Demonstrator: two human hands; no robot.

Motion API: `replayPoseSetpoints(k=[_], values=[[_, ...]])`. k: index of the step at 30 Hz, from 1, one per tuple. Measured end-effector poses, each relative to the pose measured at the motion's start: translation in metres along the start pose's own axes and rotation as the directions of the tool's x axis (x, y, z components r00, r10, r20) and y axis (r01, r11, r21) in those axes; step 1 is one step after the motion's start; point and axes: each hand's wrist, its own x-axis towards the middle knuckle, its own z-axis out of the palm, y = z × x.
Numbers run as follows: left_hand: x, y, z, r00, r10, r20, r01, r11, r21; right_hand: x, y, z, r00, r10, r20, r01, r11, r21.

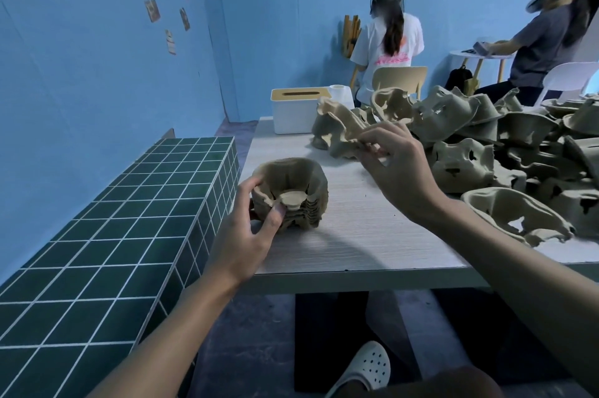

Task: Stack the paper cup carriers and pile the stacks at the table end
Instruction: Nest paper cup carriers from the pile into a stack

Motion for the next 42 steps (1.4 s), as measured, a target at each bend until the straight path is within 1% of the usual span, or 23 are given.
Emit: replayPoseSetpoints(k=[2,5,10,14,17,20,23,26,28,30,32,34,35,37,40,42], values=[[0.0,0.001,0.0,1.0,-0.001,-0.002,0.001,1.0,-0.027,0.003,-0.004,0.004,0.999,-0.049,0.012,0.049,0.999,0.023],[0.0,0.003,0.001,1.0,0.007,-0.011,-0.008,0.998,-0.059,0.004,-0.01,0.01,0.99,-0.119,0.075,0.115,0.992,0.053],[0.002,0.0,0.001,0.999,-0.021,-0.026,0.019,0.995,-0.095,-0.002,-0.017,0.018,0.963,-0.171,0.209,0.154,0.984,0.095],[0.001,0.002,0.003,1.0,0.0,-0.028,-0.004,0.992,-0.13,-0.006,-0.019,0.021,0.945,-0.146,0.293,0.12,0.987,0.104],[0.001,0.0,0.004,0.999,0.02,-0.025,-0.023,0.991,-0.132,-0.007,-0.02,0.023,0.945,-0.105,0.309,0.078,0.992,0.099],[0.002,-0.002,0.002,1.0,0.011,-0.019,-0.013,0.995,-0.095,-0.007,-0.023,0.022,0.945,-0.037,0.324,0.0,0.994,0.113],[0.002,-0.002,0.002,1.0,0.011,-0.002,-0.011,0.995,-0.101,-0.01,-0.021,0.022,0.936,0.023,0.351,-0.076,0.988,0.138],[0.001,0.0,0.001,1.0,0.031,-0.005,-0.031,0.998,-0.05,-0.011,-0.011,0.024,0.949,0.106,0.297,-0.164,0.97,0.178],[0.002,-0.002,0.001,0.999,0.031,-0.016,-0.031,0.999,-0.018,-0.008,0.0,0.029,0.941,0.23,0.25,-0.279,0.942,0.184],[0.003,-0.004,0.003,0.999,0.031,-0.029,-0.031,0.999,-0.012,-0.002,0.02,0.037,0.898,0.391,0.203,-0.423,0.893,0.153],[0.004,-0.004,0.004,0.998,0.041,-0.037,-0.042,0.999,-0.011,0.004,0.043,0.046,0.828,0.535,0.165,-0.557,0.819,0.137],[0.005,-0.005,0.004,0.998,0.045,-0.044,-0.045,0.999,-0.019,0.011,0.061,0.054,0.749,0.645,0.152,-0.663,0.73,0.166],[0.006,-0.006,0.004,0.998,0.043,-0.042,-0.044,0.999,-0.021,0.016,0.068,0.058,0.718,0.68,0.148,-0.695,0.695,0.181],[0.007,-0.007,0.004,0.998,0.043,-0.037,-0.043,0.999,-0.018,0.024,0.081,0.067,0.685,0.718,0.122,-0.724,0.654,0.218],[0.007,-0.01,0.005,0.998,0.056,-0.042,-0.056,0.998,-0.006,0.036,0.096,0.077,0.668,0.744,0.029,-0.729,0.645,0.23],[0.007,-0.012,0.004,0.997,0.063,-0.041,-0.063,0.998,0.001,0.042,0.103,0.082,0.668,0.744,-0.025,-0.726,0.658,0.198]])
